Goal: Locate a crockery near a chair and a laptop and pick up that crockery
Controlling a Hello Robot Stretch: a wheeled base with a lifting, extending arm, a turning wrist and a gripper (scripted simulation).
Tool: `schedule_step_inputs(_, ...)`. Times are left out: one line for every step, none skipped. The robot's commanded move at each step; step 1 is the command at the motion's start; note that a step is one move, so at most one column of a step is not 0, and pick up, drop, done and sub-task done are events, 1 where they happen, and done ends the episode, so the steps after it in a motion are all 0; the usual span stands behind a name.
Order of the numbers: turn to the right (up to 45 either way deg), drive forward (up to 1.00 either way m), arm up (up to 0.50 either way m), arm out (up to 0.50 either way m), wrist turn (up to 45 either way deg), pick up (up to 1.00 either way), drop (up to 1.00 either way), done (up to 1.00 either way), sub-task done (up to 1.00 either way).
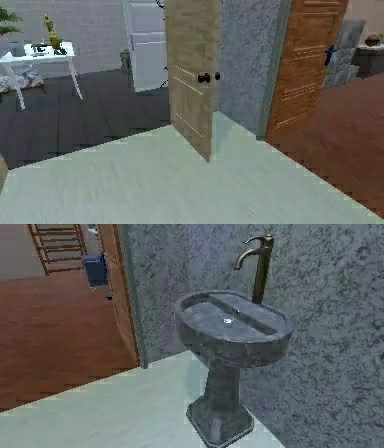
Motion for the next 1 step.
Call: schedule_step_inputs(-30.0,0.00,0.00,0.00,0.0,0.00,0.00,0.00,0.00)
